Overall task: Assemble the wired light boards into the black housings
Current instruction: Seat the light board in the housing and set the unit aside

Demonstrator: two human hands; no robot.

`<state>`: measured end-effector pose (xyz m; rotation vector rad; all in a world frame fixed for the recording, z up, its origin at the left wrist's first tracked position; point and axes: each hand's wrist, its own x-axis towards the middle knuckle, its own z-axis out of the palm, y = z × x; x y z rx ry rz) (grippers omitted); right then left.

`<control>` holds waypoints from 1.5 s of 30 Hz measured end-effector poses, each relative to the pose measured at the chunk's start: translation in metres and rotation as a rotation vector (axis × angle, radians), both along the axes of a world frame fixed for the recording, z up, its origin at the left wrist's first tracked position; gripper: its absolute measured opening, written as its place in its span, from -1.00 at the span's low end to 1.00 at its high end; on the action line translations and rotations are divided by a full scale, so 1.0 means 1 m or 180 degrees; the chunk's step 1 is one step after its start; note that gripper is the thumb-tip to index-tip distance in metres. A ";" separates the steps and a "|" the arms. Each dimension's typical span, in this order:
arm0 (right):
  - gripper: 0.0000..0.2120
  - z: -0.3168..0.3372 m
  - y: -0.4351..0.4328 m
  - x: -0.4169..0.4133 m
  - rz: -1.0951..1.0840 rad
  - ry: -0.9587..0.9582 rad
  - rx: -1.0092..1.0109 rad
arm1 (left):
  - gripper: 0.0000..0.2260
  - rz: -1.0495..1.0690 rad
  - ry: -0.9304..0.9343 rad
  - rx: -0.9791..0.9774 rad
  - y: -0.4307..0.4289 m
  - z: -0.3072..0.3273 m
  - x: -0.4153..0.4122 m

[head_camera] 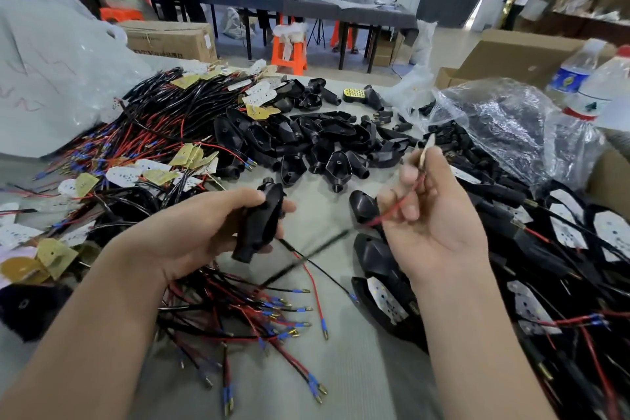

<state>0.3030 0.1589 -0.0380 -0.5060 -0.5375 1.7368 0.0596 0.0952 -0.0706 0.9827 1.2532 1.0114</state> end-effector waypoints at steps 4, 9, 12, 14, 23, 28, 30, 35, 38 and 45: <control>-0.69 -0.005 -0.002 -0.001 0.0546 -0.0210 0.0045 | -0.56 -0.0114 -0.0695 0.0100 0.000 0.006 0.017; -0.67 -0.011 -0.011 -0.021 0.0503 -0.1148 0.0181 | -0.60 0.0044 -0.1108 0.0250 0.001 0.007 0.030; -0.81 -0.011 -0.012 -0.027 -0.0087 -0.0769 0.0104 | -0.61 -0.0004 -0.1224 0.0178 0.002 0.003 0.047; -0.86 -0.008 -0.008 -0.021 -0.0603 -0.0413 0.0010 | -0.62 -0.0310 -0.1214 0.0028 0.001 -0.002 0.066; -0.88 -0.002 0.005 0.004 -0.1450 -0.0310 -0.0111 | -0.63 -0.0979 -0.1167 -0.0244 -0.002 0.000 0.070; -0.76 -0.017 -0.013 -0.034 0.0151 -0.1765 0.1085 | -0.65 -0.0018 -0.1648 0.0301 0.006 0.006 0.071; -0.74 -0.022 -0.016 -0.037 0.0098 -0.2298 0.1519 | -0.64 0.0136 -0.1611 0.0323 0.006 0.007 0.070; -0.88 -0.020 0.001 -0.014 -0.1038 -0.3147 0.1348 | -0.66 0.0395 -0.0825 -0.0099 0.003 0.004 0.065; -0.88 -0.014 0.003 -0.007 -0.1344 -0.2338 0.1099 | -0.70 0.0499 -0.0393 -0.0302 0.004 0.005 0.066; -0.70 -0.021 -0.009 -0.027 -0.0387 -0.2314 0.1035 | -0.65 0.0530 -0.0610 -0.0120 0.009 0.001 0.068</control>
